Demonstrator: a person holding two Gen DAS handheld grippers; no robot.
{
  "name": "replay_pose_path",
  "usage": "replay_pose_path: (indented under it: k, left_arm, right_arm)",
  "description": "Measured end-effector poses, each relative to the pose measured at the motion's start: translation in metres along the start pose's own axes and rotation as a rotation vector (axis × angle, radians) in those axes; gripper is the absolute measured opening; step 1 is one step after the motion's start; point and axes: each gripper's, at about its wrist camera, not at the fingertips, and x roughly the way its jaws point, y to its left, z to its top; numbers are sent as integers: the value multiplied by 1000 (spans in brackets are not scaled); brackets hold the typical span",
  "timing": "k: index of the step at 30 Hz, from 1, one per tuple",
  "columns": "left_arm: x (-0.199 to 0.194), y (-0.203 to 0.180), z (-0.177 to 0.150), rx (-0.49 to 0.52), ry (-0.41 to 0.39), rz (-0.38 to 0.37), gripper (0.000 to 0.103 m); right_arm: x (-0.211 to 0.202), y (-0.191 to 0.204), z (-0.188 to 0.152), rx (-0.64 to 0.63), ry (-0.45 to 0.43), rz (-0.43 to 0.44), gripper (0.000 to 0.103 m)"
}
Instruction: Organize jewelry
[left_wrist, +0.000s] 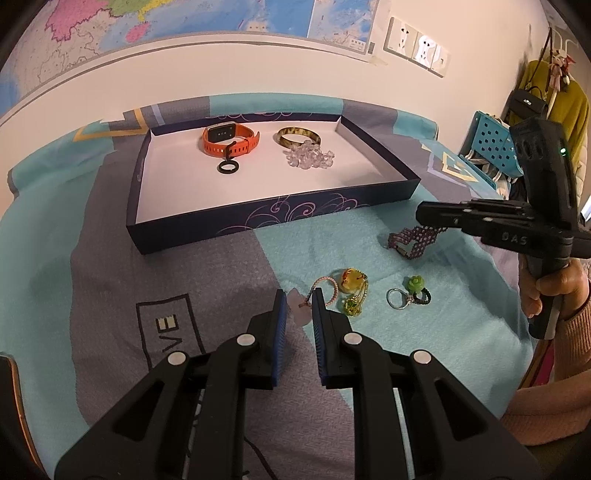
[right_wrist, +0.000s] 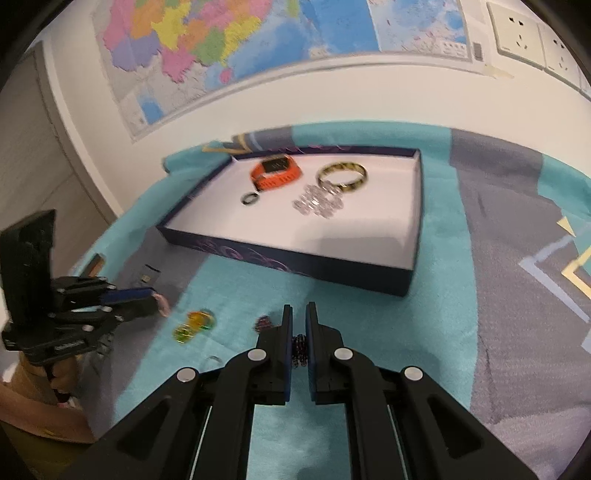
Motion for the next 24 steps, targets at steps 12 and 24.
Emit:
replay_pose_path:
  k: [12,24]
  left_arm:
    - [6,0,-2,1,17,3,15]
    - [10,-1,-3,7,33,17,27]
  right_arm:
    - [-3,-6,-6,15,3,19,23]
    - [5,-7,-17,14,39,8,42]
